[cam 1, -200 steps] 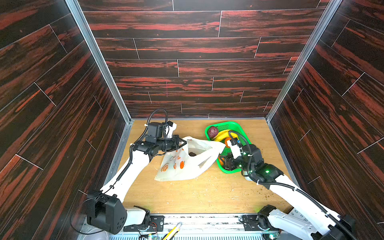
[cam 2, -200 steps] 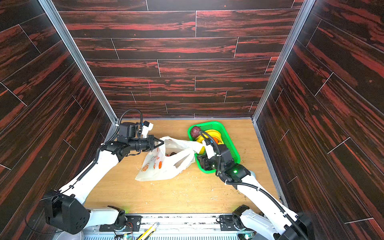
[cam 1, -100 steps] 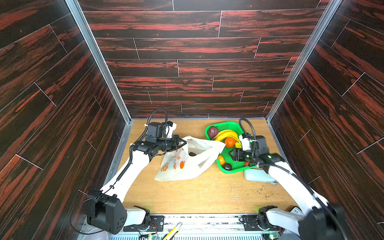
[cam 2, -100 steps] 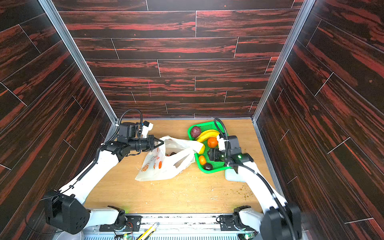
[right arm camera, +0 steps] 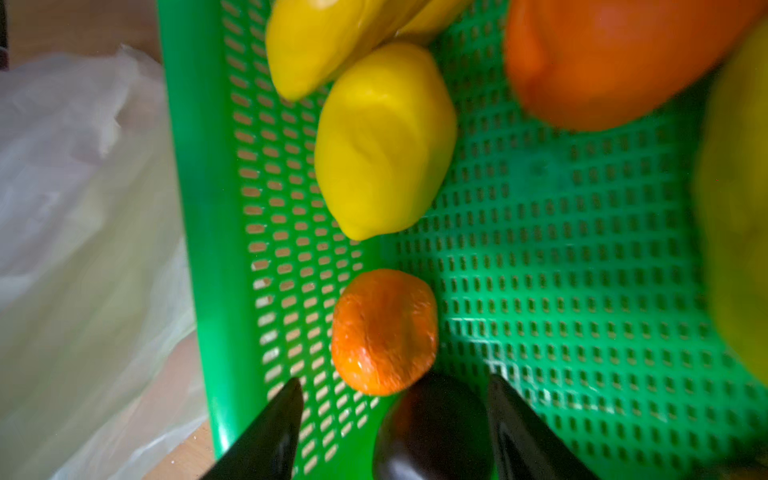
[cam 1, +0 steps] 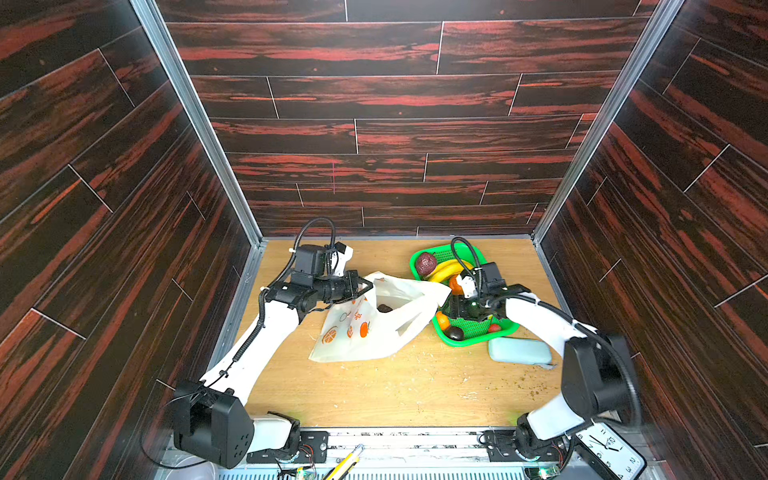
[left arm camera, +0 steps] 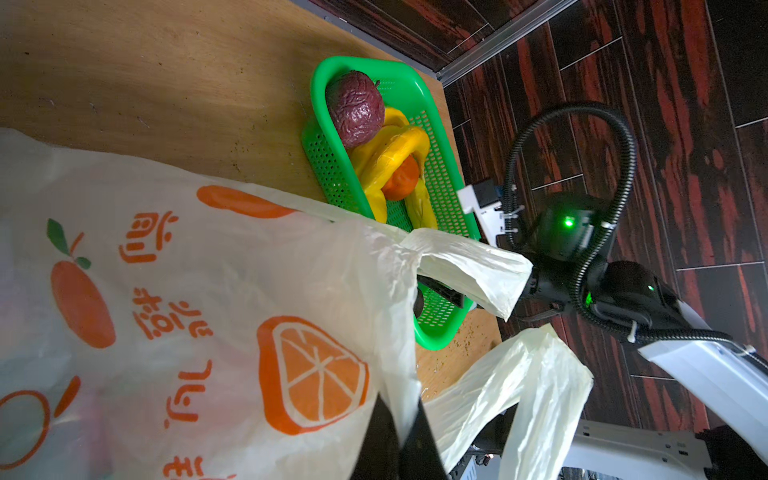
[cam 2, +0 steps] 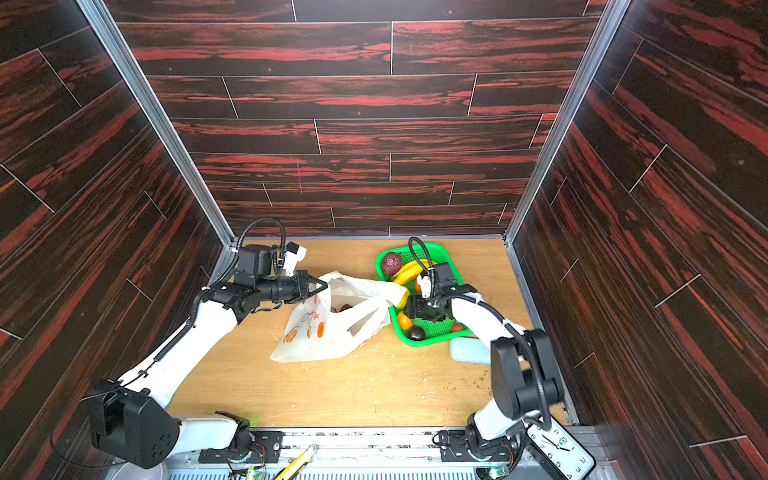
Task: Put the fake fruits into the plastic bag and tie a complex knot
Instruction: 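Withdraw the right gripper from the bag back over the basket, then lower the right gripper into the basket and grasp the orange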
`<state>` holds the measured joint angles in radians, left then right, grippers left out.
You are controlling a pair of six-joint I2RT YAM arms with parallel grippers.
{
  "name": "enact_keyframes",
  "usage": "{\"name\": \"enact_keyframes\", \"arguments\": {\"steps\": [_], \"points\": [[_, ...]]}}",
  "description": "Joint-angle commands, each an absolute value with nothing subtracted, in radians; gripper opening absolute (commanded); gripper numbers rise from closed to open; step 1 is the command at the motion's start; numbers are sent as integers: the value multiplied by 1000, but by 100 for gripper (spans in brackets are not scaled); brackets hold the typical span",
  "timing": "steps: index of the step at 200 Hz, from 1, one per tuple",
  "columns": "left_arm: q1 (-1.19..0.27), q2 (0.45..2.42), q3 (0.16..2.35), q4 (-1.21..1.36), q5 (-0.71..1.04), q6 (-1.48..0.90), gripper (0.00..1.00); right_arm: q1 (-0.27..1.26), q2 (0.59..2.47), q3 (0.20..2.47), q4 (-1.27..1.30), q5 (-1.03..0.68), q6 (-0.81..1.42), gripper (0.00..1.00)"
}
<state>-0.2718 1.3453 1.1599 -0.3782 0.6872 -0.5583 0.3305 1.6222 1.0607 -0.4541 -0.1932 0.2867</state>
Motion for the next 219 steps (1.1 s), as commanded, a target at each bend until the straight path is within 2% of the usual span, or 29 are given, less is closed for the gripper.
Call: {"name": "enact_keyframes", "arguments": {"steps": [1, 51, 165, 219], "points": [[-265, 1322, 1170, -406, 682, -536, 0, 348, 1683, 1093, -459, -215, 296, 68], [-266, 1316, 1170, -414, 678, -526, 0, 370, 1750, 1115, -476, -194, 303, 64], [-266, 1318, 1172, -421, 678, -519, 0, 373, 1887, 1201, -573, 35, 257, 64], [-265, 1326, 1186, -428, 676, -513, 0, 342, 1889, 1267, -637, 173, 223, 66]]}}
